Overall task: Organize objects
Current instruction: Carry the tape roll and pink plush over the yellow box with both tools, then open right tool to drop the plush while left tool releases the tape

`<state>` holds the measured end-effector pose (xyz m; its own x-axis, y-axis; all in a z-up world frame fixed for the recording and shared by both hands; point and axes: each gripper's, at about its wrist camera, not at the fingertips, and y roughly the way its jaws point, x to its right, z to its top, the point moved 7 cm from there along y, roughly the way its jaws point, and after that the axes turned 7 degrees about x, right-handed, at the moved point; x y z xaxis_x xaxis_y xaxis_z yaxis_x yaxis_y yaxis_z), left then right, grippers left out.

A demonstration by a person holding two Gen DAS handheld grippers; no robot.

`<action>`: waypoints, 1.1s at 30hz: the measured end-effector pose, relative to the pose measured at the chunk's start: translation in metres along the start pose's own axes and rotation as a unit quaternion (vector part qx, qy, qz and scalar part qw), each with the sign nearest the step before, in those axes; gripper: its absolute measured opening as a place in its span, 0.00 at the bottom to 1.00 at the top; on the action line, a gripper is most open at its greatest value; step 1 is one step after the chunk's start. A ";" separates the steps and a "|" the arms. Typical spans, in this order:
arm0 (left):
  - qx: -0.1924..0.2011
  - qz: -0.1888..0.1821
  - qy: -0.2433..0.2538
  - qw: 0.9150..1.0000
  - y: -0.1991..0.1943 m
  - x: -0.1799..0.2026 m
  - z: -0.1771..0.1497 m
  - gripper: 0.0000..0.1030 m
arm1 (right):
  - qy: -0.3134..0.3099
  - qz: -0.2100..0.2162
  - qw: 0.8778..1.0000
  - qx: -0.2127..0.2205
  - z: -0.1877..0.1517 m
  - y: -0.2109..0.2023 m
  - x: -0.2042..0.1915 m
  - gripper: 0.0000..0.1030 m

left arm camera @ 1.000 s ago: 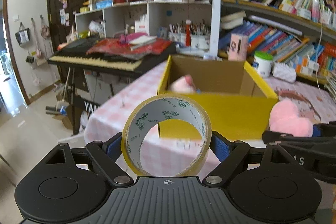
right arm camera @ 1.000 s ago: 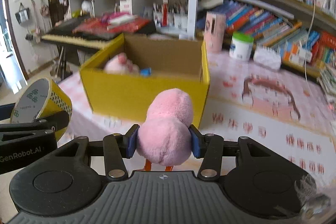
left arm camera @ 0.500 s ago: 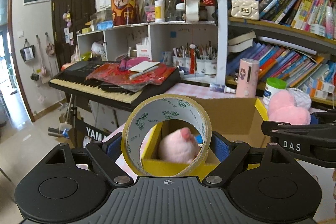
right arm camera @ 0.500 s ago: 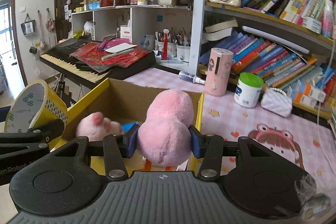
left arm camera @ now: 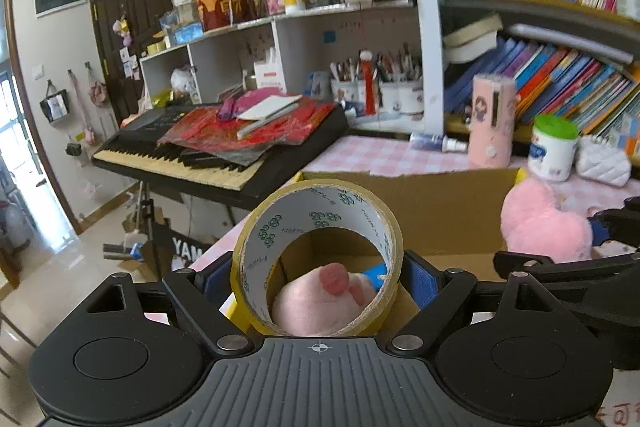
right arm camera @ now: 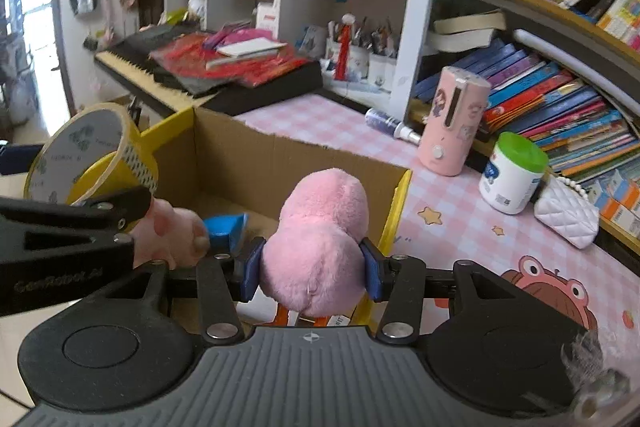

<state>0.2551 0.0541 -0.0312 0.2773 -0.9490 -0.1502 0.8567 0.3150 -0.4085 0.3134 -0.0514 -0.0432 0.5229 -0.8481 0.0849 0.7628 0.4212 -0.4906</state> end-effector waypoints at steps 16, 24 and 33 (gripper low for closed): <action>-0.033 0.020 0.049 0.998 0.030 0.008 -0.013 0.85 | -0.082 0.016 0.996 -0.024 -0.012 0.030 -0.008 0.45; -0.031 0.019 0.046 0.998 0.027 0.007 -0.013 0.86 | -0.081 0.011 0.996 -0.027 -0.012 0.032 -0.007 0.46; -0.012 0.015 0.030 0.999 0.012 -0.003 -0.007 0.92 | -0.069 0.007 0.997 -0.026 -0.011 0.024 -0.013 0.67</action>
<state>0.2613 0.0611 -0.0419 0.2762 -0.9365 -0.2160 0.8375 0.3448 -0.4239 0.3204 -0.0339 -0.0653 0.5832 -0.7889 0.1939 0.7365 0.4127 -0.5360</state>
